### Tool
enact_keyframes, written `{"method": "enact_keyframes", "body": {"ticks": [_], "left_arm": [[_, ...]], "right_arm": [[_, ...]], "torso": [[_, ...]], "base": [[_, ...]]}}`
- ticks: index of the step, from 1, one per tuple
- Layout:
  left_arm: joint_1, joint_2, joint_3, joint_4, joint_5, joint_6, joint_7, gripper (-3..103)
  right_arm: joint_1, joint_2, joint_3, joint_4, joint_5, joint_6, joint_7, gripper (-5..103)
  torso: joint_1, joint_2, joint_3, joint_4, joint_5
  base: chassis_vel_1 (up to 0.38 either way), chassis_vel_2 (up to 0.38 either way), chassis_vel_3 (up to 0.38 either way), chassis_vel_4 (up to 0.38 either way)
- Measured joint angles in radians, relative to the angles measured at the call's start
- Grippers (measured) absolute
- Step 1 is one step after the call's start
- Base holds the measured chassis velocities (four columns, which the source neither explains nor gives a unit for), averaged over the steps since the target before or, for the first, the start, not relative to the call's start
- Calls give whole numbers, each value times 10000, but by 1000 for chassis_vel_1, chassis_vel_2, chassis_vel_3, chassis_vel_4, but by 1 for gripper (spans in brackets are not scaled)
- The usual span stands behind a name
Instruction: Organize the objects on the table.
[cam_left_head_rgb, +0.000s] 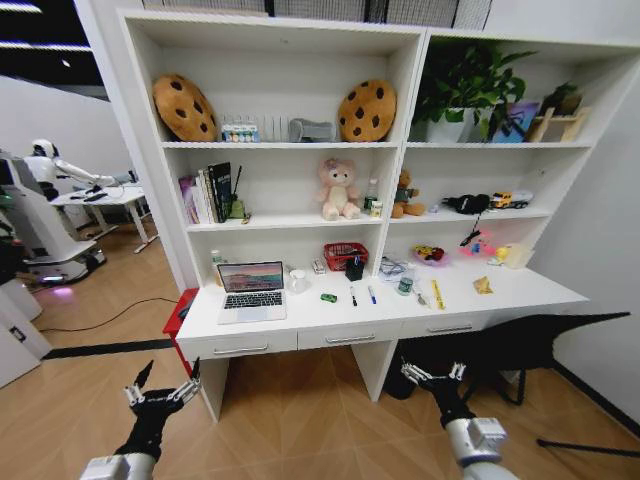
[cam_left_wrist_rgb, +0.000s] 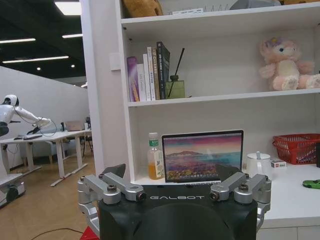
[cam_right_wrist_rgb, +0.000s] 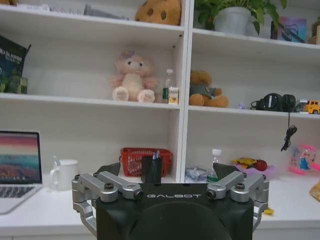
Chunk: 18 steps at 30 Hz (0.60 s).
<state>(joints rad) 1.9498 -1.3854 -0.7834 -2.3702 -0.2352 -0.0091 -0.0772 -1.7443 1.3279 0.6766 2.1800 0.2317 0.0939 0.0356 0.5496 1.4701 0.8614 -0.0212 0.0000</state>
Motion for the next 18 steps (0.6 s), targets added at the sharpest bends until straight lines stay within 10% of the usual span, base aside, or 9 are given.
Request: {"method": "enact_keyframes", "body": {"ticks": [18], "left_arm": [[123,-138,35,-16,275,-48,170,98]], "right_arm": [[-97,-67,-175,73,-223,266,-279,100]], "torso": [[0,1,0,0,0]], "base": [[0,0,0,0]]}}
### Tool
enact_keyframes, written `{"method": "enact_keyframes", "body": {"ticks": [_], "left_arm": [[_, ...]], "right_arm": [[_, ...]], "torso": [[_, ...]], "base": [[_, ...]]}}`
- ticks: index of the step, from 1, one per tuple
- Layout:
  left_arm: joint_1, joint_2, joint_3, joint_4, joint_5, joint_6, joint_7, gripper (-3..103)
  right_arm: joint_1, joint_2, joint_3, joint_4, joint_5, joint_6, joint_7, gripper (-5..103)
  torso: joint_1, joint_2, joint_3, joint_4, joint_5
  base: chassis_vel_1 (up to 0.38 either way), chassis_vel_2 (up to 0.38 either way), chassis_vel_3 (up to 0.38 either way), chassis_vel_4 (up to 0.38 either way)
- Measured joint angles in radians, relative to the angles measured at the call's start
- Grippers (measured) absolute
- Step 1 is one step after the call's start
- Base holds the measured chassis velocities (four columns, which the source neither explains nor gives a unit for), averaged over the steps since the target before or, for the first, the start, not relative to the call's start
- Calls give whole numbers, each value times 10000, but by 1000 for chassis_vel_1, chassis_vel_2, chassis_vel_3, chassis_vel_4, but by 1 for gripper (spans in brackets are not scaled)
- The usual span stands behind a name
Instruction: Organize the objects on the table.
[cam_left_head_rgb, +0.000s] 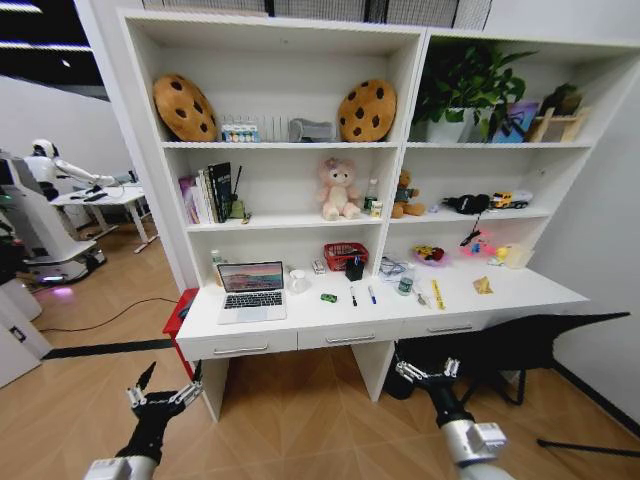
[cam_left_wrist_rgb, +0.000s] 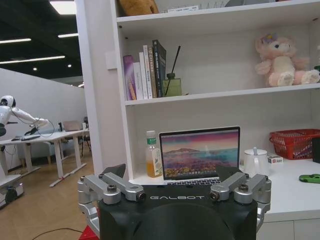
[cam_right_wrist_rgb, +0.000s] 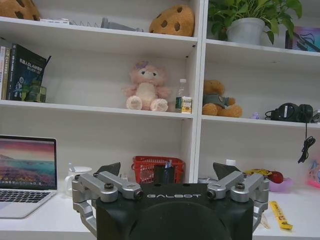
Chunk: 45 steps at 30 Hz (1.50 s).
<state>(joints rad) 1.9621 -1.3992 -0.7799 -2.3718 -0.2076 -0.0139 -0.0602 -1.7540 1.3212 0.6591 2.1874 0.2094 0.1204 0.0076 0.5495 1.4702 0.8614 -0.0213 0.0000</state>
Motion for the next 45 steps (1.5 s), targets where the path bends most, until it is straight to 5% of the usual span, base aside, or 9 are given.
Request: {"method": "enact_keyframes", "body": {"ticks": [20,45], "left_arm": [[259,-284,42,-43,492,-213,67,98],[138,-287,171,345,570,-333,67,98]], "right_arm": [[95,138,-46,-171,269,-467,199,100],[48,297,-78,-285,217,125,-114,100]], "torso": [[-1,0,0,0,1],[0,-2,0,-2,1]], "base": [[0,0,0,0],[-166,159,168,-167]]}}
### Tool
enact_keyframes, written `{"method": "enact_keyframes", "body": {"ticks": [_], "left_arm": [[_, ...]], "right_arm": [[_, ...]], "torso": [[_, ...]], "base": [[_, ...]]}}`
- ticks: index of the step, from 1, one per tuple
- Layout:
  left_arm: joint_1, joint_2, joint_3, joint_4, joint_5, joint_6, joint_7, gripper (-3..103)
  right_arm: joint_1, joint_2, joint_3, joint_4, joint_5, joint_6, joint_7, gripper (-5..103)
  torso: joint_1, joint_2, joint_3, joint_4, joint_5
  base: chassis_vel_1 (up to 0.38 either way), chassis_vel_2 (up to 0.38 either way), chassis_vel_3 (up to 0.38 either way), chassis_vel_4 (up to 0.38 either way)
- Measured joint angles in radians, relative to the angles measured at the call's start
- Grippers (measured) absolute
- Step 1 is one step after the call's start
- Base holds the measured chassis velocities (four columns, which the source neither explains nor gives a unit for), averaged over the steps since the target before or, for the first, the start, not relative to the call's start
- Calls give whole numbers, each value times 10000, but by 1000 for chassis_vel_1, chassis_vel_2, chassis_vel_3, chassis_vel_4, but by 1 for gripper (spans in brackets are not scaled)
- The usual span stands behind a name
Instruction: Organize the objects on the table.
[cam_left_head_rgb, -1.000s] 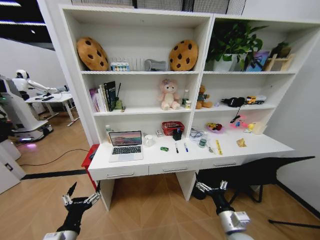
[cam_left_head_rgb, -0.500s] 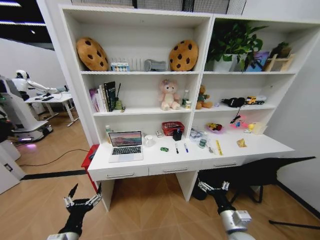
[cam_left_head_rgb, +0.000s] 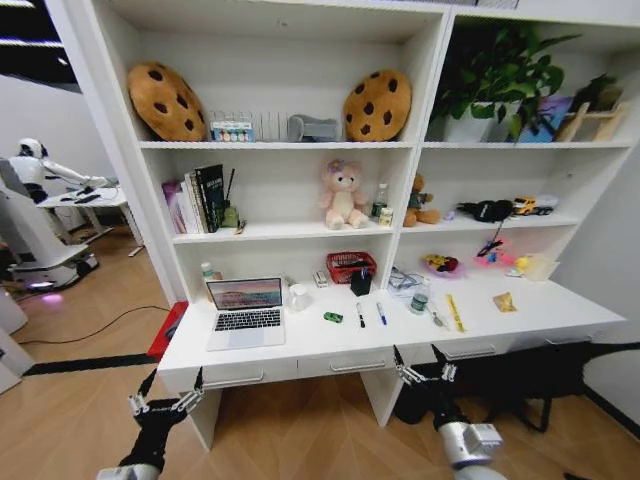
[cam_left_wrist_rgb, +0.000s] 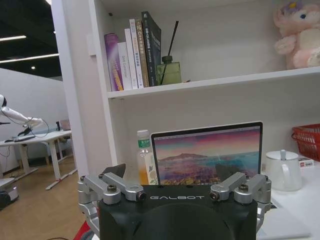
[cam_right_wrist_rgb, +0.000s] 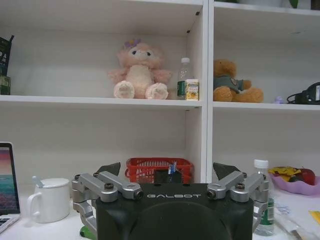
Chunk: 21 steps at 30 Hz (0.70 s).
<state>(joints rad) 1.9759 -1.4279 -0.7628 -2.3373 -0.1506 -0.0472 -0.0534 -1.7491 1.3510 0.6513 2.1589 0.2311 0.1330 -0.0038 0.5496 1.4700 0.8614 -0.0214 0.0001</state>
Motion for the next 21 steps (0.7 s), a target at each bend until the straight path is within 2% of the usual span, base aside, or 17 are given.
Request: {"method": "enact_keyframes", "body": {"ticks": [8,11,12,14,19,20,21], "left_arm": [[-34,34,33,60,1,-5,3,98],[-24,80,12,65,-43,-10,121,98],[-8,124,-57,66,-101,-126,299,100],[1,210,-223,63,-153,-470,677,90],[23,331,-356,-55,-427,-669,868,80],[49,373,-379,-167,-538,-679,893,68],[49,373,-379,-167,-538,-679,893,68]], "right_arm": [[10,33,-30,-76,-111,283,117,100],[17,23,-15,-89,-295,428,189,100],[-2,17,-10,-85,-351,493,163,100],[-91,17,-13,20,-375,583,41,100],[-196,58,-27,159,-499,679,-154,100],[-216,85,-26,179,-552,711,-180,100],[-216,85,-26,179,-552,711,-180,100]], "torso": [[6,-3,3,4,3],[7,-3,1,0,-8],[14,-5,4,0,1],[14,-5,3,4,-4],[10,-5,3,1,-4],[-3,0,-1,0,1],[-3,0,-1,0,1]], "base": [[-346,338,352,-357],[-332,327,315,-305],[-188,244,231,-266],[-158,220,66,-85],[-60,97,39,-19],[-17,-59,-32,34],[-17,-59,-32,34]]}}
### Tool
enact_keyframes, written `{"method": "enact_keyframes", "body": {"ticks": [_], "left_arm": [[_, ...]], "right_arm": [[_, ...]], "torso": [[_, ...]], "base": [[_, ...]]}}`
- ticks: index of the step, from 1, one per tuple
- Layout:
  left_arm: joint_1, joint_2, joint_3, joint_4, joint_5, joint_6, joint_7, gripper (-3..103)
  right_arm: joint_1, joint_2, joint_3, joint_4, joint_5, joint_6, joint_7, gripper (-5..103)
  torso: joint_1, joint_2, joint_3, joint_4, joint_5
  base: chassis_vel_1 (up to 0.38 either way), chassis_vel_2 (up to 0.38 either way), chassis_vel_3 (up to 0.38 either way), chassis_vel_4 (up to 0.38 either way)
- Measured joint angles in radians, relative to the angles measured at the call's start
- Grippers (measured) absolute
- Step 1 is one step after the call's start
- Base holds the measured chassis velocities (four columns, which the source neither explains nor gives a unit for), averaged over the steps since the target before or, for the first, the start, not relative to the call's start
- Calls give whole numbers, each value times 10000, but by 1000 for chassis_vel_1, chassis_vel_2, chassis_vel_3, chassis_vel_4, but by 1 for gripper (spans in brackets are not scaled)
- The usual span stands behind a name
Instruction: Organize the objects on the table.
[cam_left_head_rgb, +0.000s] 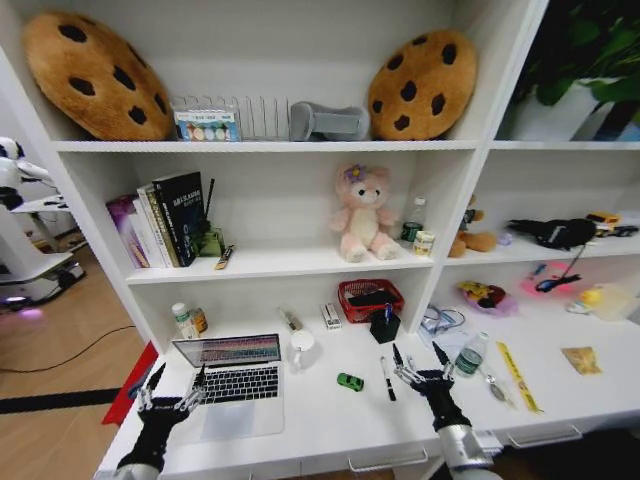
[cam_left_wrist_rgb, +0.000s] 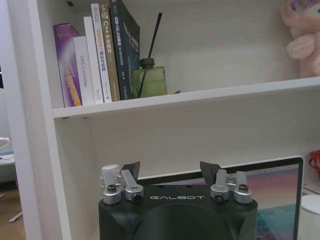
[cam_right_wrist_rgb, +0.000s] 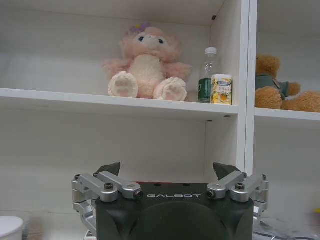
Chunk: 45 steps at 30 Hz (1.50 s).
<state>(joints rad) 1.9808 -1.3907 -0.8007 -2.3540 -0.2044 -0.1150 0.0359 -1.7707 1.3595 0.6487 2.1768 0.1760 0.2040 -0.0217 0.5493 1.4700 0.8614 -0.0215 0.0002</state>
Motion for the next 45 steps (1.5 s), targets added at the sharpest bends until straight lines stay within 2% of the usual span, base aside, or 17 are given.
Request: {"method": "enact_keyframes", "body": {"ticks": [6,8,10,12,14,18,22,26,27,29,33,35,36,38,41,43,45], "left_arm": [[4,501,-9,-162,-145,2,-47,42],[-2,703,-25,-130,-128,-61,-117,42],[-8,881,-61,-117,-138,-83,-169,36],[-69,1352,-215,-67,-315,-118,-238,20],[-75,1457,-276,-47,-380,-127,-246,20],[-87,1816,-463,53,-592,-143,-289,2],[-66,2157,-543,114,-650,-143,-407,0],[-262,3442,-908,416,-1295,-21,-431,0],[-262,3442,-908,416,-1295,-21,-431,0],[-493,4325,-1210,771,-1888,104,-422,0],[-594,4658,-1295,924,-2092,159,-410,0],[-770,5300,-1414,1186,-2410,277,-339,0],[-770,5300,-1414,1186,-2410,277,-339,0],[-918,6215,-1661,1637,-2595,388,-70,0],[-979,6666,-1754,1889,-2788,505,111,0],[-1251,7952,-2200,2856,-3022,522,1030,0],[-1369,8271,-2201,3059,-2975,453,1232,0]], "right_arm": [[20,62,47,-103,-14,56,-9,100],[22,62,57,-131,7,73,-6,100],[20,61,69,-159,28,96,-3,100],[3,14,125,-228,67,164,-1,100],[3,-23,158,-264,93,173,0,100],[118,-142,243,-513,306,196,-1,100],[283,-238,235,-690,419,197,-1,100],[372,-291,313,-966,504,197,-35,100],[372,-291,313,-966,504,197,-35,100],[412,-288,356,-1103,514,197,-35,100],[439,-289,359,-1152,513,197,-33,100],[505,-314,355,-1253,513,195,-26,100],[505,-314,355,-1253,513,195,-26,100],[743,-429,266,-1494,510,161,-14,100],[792,-469,279,-1565,506,156,-16,100],[656,-525,611,-1664,671,194,-55,100],[621,-513,715,-1744,677,241,-74,100]], "torso": [[-12,8,-5,3,-2],[-10,7,-3,3,-3],[-6,6,-1,1,-4],[4,2,2,1,-2],[5,2,2,0,-3],[5,1,1,3,-3],[3,2,1,5,-2],[4,2,1,-2,-2],[4,2,1,-2,-2],[3,1,2,2,-4],[4,1,1,1,-3],[4,2,1,-2,-5],[4,2,1,-2,-5],[3,1,1,3,-2],[4,0,2,10,-3],[4,0,2,4,-5],[3,1,2,3,-2]], "base": [[64,-64,-49,64],[0,0,0,0],[0,0,0,0],[0,0,0,0],[0,0,0,0],[0,0,0,0],[0,0,0,0],[0,0,0,0],[0,0,0,0],[0,0,0,0],[0,0,0,0],[0,0,0,0],[0,0,0,0],[0,0,0,0],[0,0,0,0],[0,0,0,0],[0,0,0,0]]}}
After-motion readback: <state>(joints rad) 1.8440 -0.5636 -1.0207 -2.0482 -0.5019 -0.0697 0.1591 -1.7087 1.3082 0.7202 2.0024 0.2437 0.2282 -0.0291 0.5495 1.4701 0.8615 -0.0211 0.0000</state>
